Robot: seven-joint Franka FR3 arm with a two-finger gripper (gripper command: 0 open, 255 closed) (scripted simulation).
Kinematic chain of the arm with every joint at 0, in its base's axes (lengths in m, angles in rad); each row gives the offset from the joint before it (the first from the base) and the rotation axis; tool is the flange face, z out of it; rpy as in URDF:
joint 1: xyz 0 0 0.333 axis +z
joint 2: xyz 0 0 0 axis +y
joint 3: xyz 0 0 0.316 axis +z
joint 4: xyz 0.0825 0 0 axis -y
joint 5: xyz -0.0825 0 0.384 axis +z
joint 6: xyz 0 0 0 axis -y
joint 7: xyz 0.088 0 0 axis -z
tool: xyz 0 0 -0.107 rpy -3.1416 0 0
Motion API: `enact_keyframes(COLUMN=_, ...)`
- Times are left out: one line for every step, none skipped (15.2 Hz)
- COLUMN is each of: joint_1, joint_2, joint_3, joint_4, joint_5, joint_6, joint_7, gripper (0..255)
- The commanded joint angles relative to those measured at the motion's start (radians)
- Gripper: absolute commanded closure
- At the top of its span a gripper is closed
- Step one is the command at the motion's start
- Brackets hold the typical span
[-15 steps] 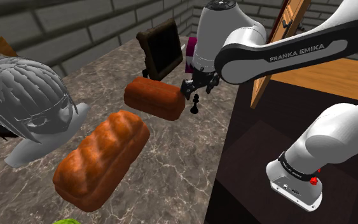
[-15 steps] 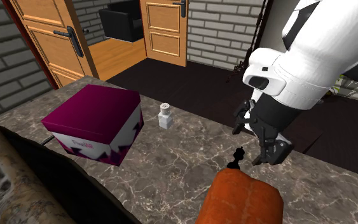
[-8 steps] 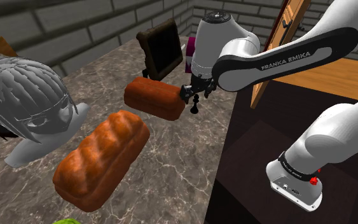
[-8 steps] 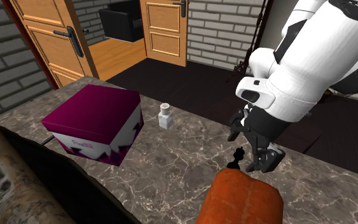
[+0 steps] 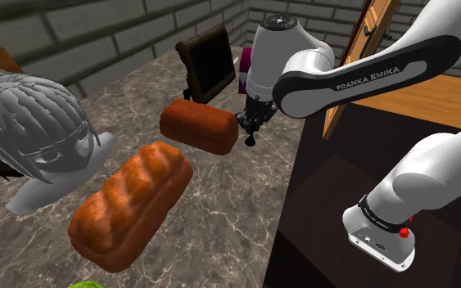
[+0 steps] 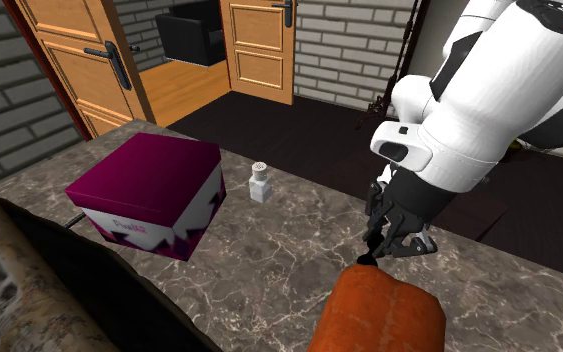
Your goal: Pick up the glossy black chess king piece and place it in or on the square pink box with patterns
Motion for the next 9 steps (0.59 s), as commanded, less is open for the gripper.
enact_keyframes(joint_1=0.0, joint_2=0.0, joint_3=0.0, joint_4=0.0, joint_5=0.0, joint_6=0.0, joint_7=0.0, gripper=255)
enact_keyframes(joint_1=0.0, joint_2=0.0, joint_3=0.0, joint_4=0.0, joint_5=0.0, joint_6=0.0, joint_7=0.0, gripper=255)
enact_keyframes(joint_1=0.0, joint_2=0.0, joint_3=0.0, joint_4=0.0, joint_5=0.0, joint_6=0.0, joint_7=0.0, gripper=255)
enact_keyframes(joint_1=0.0, joint_2=0.0, joint_3=0.0, joint_4=-0.001, joint_5=0.0, joint_6=0.0, joint_7=0.0, gripper=255)
enact_keyframes(joint_1=0.0, joint_2=0.0, joint_3=0.0, joint_4=0.0, joint_5=0.0, joint_6=0.0, joint_7=0.0, gripper=255)
enact_keyframes(joint_1=0.0, joint_2=0.0, joint_3=0.0, joint_4=0.0, joint_5=0.0, joint_6=0.0, joint_7=0.0, gripper=255)
enact_keyframes(joint_1=0.0, joint_2=0.0, joint_3=0.0, joint_4=0.0, joint_5=0.0, joint_6=0.0, joint_7=0.0, gripper=255)
enact_keyframes(joint_1=0.002, joint_2=-0.007, joint_3=-0.003, joint_4=0.008, joint_5=0.003, joint_6=-0.014, joint_7=-0.005, gripper=255)
enact_keyframes(joint_1=0.003, joint_2=-0.013, joint_3=-0.006, joint_4=0.017, joint_5=0.006, joint_6=-0.028, joint_7=-0.009, gripper=255)
